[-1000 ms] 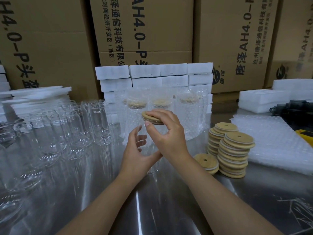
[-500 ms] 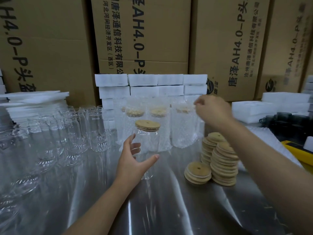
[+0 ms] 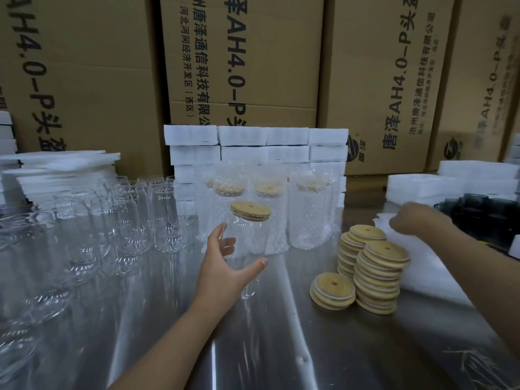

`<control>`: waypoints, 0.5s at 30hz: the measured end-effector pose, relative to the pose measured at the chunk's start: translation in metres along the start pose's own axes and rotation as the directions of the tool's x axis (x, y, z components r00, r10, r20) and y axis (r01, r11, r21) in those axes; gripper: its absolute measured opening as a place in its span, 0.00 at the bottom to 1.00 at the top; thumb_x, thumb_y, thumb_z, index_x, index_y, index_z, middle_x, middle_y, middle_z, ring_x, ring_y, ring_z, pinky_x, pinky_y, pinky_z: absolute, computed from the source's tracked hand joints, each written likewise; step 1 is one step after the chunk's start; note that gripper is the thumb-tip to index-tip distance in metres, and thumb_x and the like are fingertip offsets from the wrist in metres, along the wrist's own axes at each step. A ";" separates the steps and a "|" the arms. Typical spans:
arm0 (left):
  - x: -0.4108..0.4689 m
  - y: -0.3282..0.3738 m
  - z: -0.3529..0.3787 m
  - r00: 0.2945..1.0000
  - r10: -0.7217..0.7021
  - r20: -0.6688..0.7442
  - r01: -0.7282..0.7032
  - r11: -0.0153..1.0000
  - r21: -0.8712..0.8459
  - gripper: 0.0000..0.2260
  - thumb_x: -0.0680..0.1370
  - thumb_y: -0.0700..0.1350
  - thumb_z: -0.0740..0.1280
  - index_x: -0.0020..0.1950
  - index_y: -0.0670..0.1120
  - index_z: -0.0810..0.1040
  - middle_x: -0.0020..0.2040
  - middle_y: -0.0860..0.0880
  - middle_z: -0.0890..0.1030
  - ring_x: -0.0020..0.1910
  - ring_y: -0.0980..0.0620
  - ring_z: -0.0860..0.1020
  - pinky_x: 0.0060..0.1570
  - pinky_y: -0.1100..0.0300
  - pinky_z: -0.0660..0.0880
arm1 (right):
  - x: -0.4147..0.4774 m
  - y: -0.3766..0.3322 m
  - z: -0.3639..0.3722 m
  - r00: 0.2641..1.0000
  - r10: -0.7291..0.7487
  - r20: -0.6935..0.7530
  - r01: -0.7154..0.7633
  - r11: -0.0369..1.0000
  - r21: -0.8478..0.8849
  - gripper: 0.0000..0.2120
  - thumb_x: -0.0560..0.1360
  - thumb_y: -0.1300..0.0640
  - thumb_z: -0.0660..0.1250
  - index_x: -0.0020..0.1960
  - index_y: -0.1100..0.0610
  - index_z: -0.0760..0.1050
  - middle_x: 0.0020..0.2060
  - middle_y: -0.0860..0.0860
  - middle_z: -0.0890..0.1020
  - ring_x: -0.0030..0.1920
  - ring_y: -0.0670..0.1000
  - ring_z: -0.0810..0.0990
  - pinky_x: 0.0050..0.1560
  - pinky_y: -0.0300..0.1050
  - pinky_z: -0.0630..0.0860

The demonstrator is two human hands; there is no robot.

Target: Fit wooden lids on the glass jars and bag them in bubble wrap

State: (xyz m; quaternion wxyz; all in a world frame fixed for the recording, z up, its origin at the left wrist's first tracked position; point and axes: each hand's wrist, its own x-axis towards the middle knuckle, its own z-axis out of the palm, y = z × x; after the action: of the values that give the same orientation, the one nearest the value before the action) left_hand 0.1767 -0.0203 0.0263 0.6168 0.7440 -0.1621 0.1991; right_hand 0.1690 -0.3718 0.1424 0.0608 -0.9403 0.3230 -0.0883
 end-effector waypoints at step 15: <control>0.005 0.001 0.001 0.993 -0.004 -0.117 0.003 1.000 -0.006 0.45 0.64 0.51 0.81 0.74 0.57 0.58 0.56 0.62 0.72 0.58 0.61 0.74 0.49 0.69 0.68 | -0.130 -0.123 -0.035 0.868 -0.494 -0.047 0.435 0.710 0.554 0.16 0.73 0.51 0.66 0.49 0.65 0.79 0.44 0.61 0.81 0.48 0.57 0.81 0.49 0.46 0.74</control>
State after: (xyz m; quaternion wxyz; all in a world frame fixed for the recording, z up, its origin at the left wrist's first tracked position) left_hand 0.1806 -0.0220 0.0295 0.6277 0.7296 -0.1249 0.2409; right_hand 0.1340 -0.1973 0.1813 0.3196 -0.9366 0.0332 -0.1401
